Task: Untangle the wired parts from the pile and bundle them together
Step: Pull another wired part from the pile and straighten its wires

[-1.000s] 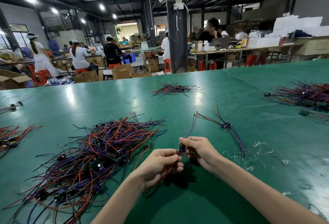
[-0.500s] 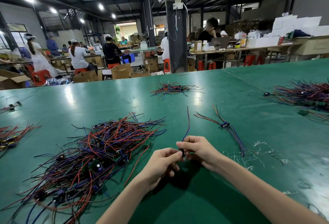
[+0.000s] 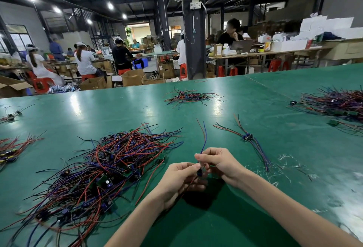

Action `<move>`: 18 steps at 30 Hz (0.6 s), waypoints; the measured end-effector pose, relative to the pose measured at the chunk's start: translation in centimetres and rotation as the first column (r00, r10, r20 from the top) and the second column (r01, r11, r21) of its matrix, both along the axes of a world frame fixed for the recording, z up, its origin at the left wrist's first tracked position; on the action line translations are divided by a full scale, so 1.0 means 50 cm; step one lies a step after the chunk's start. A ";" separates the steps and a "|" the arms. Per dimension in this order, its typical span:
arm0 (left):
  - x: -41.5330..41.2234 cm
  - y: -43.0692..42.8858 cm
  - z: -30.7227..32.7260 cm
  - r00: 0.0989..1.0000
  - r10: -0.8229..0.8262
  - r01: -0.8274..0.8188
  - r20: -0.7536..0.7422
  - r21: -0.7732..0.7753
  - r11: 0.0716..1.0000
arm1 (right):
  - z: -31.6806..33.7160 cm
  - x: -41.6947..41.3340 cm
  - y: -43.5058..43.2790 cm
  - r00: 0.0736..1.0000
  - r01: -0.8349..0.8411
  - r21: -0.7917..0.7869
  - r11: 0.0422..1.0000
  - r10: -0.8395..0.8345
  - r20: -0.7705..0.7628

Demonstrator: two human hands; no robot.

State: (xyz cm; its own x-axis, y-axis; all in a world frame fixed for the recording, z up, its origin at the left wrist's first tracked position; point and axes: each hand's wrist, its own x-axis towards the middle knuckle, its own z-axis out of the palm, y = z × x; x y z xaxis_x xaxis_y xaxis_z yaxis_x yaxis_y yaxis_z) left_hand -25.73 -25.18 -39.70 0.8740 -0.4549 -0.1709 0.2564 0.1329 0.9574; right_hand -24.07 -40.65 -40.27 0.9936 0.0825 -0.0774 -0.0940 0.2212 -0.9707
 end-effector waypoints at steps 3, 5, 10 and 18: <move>0.005 0.000 -0.003 0.998 0.051 -0.052 -0.033 -0.034 0.998 | 0.005 -0.002 0.001 1.000 0.002 -0.032 0.999 -0.002 0.001; 0.007 0.000 -0.003 0.997 0.055 -0.057 -0.056 -0.046 0.997 | 0.007 -0.002 -0.001 1.000 -0.003 -0.038 0.999 0.003 -0.002; 0.010 0.001 -0.002 0.996 0.059 -0.058 -0.066 0.008 0.998 | 0.012 -0.001 -0.010 0.998 -0.059 -0.059 0.997 0.057 -0.027; 0.011 0.010 0.000 0.996 -0.063 0.069 -0.059 0.107 0.992 | 0.004 -0.003 -0.007 0.980 -0.182 -0.026 0.983 0.179 -0.087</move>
